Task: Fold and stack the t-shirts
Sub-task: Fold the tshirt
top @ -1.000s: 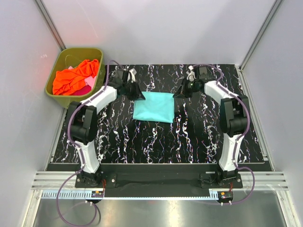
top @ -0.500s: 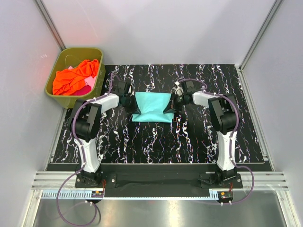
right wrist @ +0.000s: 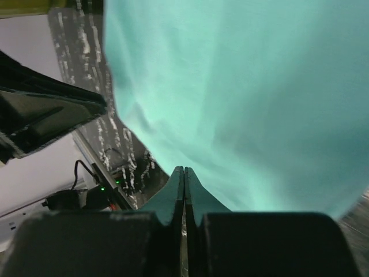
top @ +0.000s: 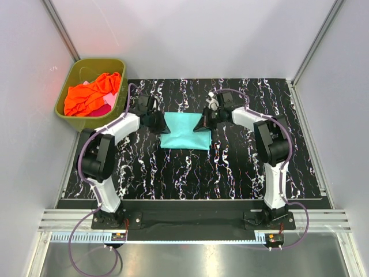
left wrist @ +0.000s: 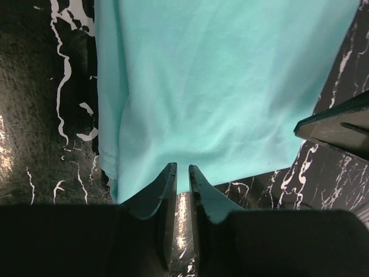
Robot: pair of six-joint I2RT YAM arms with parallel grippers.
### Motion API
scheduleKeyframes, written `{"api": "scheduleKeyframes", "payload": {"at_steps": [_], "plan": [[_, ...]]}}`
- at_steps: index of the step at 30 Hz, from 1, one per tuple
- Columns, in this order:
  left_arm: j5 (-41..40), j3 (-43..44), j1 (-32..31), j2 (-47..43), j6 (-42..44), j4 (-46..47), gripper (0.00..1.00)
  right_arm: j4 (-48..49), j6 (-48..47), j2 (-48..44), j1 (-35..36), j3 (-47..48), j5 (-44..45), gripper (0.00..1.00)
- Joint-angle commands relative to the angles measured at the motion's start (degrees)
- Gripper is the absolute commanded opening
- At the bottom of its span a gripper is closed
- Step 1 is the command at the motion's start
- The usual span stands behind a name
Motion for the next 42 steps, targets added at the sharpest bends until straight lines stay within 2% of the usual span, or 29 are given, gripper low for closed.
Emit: {"api": "scheduleKeyframes", "payload": {"at_steps": [1, 8, 15, 22, 32, 37, 42], "plan": [[0.23, 1.4, -0.54, -2.21, -0.3, 0.04, 0.19, 1.07, 2.4, -2.52, 3.36, 3.88, -2.95, 0.03], [-2.22, -2.9, -1.77, 0.16, -0.64, 0.04, 0.19, 5.64, 4.42, 1.61, 5.3, 1.96, -6.64, 0.05], [-7.76, -6.42, -1.51, 1.22, -1.61, -0.05, 0.18, 4.33, -1.02, 7.59, 3.72, -1.13, -6.9, 0.02], [-6.89, -5.46, -1.69, -1.5, -1.7, -0.75, 0.22, 2.48, -0.77, 3.3, 2.84, -0.96, -5.68, 0.03], [-4.25, 2.45, -2.21, -3.96, -1.88, -4.0, 0.25, 2.3, 1.08, -1.37, 3.72, -1.13, -6.47, 0.05], [2.59, 3.08, -3.97, -2.74, -1.44, -0.14, 0.27, 3.8, -0.58, -2.51, 3.63, -5.52, -5.94, 0.05], [-1.16, 0.62, -4.68, 1.13, -1.0, 0.92, 0.28, 4.24, -1.99, -0.15, 3.46, -6.76, -5.33, 0.05]]}}
